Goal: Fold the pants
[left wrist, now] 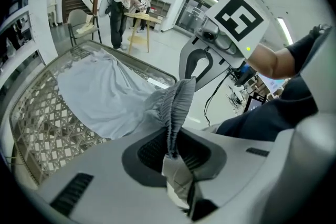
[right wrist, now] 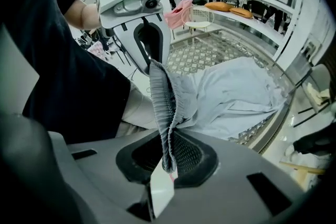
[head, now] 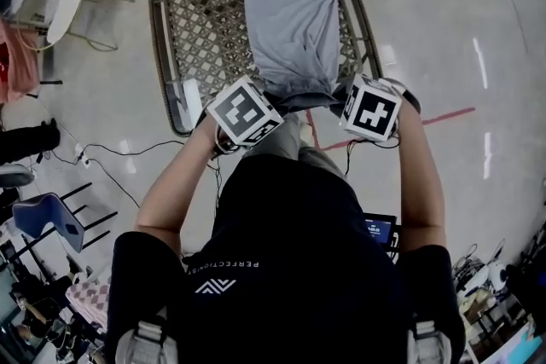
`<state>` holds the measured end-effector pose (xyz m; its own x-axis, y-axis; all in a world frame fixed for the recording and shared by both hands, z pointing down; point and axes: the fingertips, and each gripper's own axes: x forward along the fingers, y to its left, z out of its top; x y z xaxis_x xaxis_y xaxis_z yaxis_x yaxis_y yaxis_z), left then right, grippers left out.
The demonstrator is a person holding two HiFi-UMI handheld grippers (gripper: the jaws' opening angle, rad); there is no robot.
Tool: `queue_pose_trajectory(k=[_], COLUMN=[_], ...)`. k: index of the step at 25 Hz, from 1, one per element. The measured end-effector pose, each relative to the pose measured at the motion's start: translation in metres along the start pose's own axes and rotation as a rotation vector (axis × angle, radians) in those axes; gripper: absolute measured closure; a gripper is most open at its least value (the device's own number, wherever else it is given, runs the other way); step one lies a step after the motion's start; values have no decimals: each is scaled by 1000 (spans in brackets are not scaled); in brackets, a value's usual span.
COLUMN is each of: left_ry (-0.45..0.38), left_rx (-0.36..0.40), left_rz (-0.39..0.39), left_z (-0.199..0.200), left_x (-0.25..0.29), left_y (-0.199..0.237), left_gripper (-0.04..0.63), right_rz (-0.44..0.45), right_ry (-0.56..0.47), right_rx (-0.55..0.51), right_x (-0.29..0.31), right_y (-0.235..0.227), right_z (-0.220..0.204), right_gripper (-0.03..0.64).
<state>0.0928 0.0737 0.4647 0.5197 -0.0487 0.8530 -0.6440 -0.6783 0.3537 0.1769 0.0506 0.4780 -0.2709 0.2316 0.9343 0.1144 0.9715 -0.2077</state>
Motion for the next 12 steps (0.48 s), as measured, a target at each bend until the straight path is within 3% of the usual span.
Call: queue_pose_trajectory(k=[5, 12], left_ry=[-39, -48], left_rx=[-16, -38], left_rz=[49, 84], left_z=[23, 52], left_x=[-14, -26], left_y=[29, 77], left_gripper=[535, 534], right_rz=[-67, -92], right_ry=[-25, -24], right_rx=[-12, -11], right_x=[-15, -26], right_y=[-36, -86], right_z=[15, 32], right_gripper=[565, 564])
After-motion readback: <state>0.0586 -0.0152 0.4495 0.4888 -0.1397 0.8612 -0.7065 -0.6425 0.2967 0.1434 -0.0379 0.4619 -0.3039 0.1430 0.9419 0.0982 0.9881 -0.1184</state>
